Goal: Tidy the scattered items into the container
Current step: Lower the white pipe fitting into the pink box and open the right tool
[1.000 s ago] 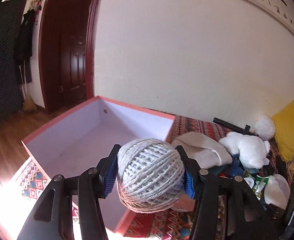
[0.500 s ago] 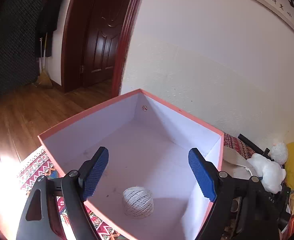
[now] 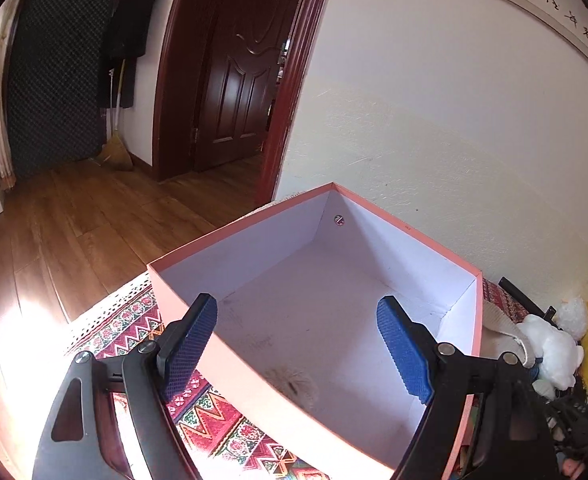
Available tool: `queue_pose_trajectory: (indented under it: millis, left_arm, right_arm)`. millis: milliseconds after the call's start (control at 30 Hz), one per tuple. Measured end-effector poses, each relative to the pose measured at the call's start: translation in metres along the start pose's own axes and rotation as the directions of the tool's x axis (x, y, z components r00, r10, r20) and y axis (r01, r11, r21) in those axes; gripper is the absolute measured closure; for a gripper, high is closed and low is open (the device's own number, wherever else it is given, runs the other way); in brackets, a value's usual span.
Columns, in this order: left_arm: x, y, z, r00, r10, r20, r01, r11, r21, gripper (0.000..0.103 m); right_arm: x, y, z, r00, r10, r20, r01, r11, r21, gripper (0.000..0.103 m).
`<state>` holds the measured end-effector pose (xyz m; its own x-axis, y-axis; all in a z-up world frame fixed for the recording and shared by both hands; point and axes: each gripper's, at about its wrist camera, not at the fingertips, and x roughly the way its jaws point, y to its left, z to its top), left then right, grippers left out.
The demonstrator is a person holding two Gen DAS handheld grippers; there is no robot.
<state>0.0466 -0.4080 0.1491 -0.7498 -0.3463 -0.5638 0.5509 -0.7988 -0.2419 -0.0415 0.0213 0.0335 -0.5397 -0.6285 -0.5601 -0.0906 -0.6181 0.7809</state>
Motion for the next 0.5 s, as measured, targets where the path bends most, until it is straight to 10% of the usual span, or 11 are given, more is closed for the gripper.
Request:
queue_pose_trajectory:
  millis: [300,367,400,500]
  left_arm:
    - [-0.011,0.048,0.002,0.997,0.079,0.022,-0.078,0.996,-0.043,0.021]
    - [-0.013,0.056,0.001,0.996,0.091,0.026,-0.09,0.995,-0.041,0.018]
    - [-0.013,0.058,0.001,0.995,0.094,0.027,-0.093,0.995,-0.039,0.015]
    - [-0.015,0.063,0.001,0.996,0.089,0.031,-0.088,0.996,-0.029,0.014]
  right_arm:
    - [-0.022,0.194,-0.069,0.982,0.184,-0.048,-0.185,0.863,-0.47,0.056]
    - [-0.009,0.234,-0.079,0.985,0.157,-0.074,-0.172,0.821,-0.544,0.044]
    - [0.002,0.247,-0.086,0.99,0.121,-0.074,-0.141,0.803,-0.58,0.018]
    - [0.0,0.271,-0.095,0.997,0.081,-0.01,-0.069,0.77,-0.634,0.011]
